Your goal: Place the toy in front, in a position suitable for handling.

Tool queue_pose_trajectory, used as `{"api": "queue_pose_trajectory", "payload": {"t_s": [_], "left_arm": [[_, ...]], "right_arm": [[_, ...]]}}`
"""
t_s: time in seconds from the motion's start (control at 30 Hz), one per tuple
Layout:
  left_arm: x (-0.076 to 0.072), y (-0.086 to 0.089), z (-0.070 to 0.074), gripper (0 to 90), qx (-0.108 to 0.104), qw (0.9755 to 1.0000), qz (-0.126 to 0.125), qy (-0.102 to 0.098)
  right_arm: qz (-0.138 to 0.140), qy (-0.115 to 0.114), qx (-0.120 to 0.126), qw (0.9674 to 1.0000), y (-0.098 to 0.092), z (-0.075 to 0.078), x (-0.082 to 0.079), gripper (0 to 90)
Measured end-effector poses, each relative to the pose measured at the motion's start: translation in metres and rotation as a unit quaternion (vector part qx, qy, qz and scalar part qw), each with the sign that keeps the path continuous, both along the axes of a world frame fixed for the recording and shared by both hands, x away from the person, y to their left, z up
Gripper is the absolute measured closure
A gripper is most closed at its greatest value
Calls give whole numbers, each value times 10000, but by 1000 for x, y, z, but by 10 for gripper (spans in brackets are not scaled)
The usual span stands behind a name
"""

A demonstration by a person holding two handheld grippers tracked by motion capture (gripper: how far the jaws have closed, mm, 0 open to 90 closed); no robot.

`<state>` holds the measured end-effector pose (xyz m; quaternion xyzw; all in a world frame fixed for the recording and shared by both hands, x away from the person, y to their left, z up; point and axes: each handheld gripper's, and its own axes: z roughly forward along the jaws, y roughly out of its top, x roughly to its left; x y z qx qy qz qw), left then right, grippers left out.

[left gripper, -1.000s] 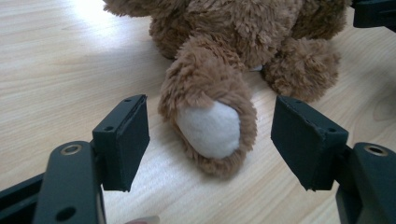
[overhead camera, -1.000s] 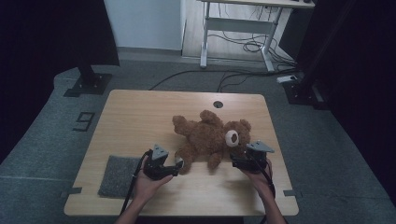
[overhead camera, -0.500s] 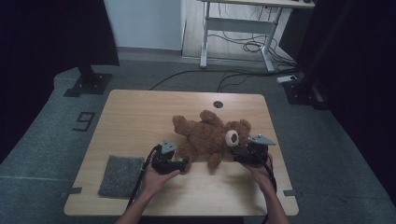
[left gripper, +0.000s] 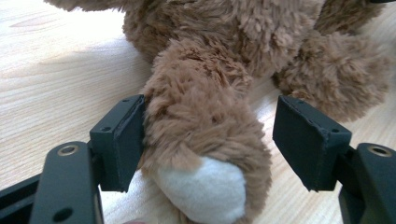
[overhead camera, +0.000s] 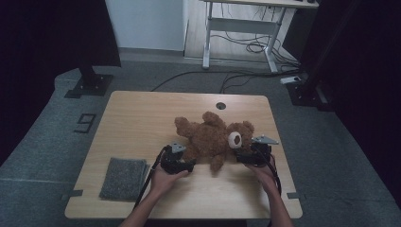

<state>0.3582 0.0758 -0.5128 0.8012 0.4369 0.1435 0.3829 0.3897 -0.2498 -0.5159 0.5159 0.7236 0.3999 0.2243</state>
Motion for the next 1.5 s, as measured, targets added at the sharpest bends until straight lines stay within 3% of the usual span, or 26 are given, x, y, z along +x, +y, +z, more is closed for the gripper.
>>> {"api": "queue_pose_trajectory", "payload": {"t_s": [0.2,0.37,0.57,0.83,0.97,1.1,1.13,1.17,1.2,1.27,1.37,1.5], "left_arm": [[3,-2,1,257,40,10000,24,-51],[12,5,4,250,91,9996,242,-125],[24,2,-6,227,125,9998,181,30],[28,-10,-17,236,274,9994,-34,225],[29,-14,-24,319,384,9989,-44,276],[29,-12,-25,420,375,9988,-81,303],[28,-12,-24,456,367,9987,-151,306],[28,-12,-24,479,367,9987,-151,306],[27,-12,-23,505,370,9987,-193,303],[26,-12,-22,545,367,9986,-223,293],[25,-12,-21,593,383,9986,-238,267],[19,-15,-16,626,526,9982,-269,55]], "right_arm": [[17,13,89,10000,-5,-5,3,0],[41,53,134,9999,-8,-9,4,0],[138,83,201,9997,-6,-14,7,0],[201,208,159,9995,-2,-21,13,0],[241,275,86,9993,2,-26,16,5],[302,247,5,9992,6,-28,18,78],[275,194,-12,9994,5,-27,18,150],[275,194,-12,9994,5,-27,18,150],[297,190,-65,9994,5,-26,18,238],[344,142,-131,9992,5,-24,17,328],[399,73,-234,9989,6,-22,15,400],[491,-57,-279,9984,7,-19,11,480]]}}
